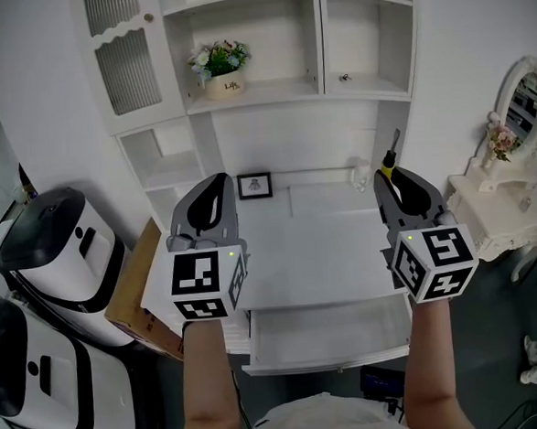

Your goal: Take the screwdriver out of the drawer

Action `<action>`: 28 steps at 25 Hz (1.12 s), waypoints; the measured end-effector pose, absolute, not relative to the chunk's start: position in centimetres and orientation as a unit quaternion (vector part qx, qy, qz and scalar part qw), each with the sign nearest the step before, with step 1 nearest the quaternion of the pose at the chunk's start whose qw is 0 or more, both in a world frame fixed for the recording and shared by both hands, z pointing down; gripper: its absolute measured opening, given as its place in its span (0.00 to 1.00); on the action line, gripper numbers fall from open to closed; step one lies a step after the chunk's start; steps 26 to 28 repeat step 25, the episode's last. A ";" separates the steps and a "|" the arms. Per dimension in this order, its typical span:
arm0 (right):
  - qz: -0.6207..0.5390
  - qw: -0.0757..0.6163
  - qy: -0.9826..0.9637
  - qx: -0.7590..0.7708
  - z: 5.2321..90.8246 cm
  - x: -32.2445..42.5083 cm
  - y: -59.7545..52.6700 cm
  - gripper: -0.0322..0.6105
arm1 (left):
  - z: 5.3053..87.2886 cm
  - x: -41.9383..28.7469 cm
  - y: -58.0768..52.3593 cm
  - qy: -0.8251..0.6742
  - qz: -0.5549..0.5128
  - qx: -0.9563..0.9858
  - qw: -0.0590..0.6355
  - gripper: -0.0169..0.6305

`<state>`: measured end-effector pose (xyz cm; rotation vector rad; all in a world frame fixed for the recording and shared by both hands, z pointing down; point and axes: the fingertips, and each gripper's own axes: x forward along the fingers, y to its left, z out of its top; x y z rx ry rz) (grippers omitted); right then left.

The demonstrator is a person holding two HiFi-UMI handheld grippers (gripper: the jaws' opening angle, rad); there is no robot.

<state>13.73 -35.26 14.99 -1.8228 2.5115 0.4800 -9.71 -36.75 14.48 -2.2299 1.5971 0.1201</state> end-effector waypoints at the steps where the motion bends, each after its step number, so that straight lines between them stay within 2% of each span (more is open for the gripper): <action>1: 0.152 0.004 0.799 -0.582 14.9 13.9 -35.2 0.18 | 14.2 -9.6 -36.7 0.569 0.043 -0.796 0.200 0.04; 28: 0.185 -0.017 0.786 -0.589 14.6 14.0 -32.7 0.18 | 13.8 -9.7 -35.2 0.568 0.057 -0.798 0.194 0.04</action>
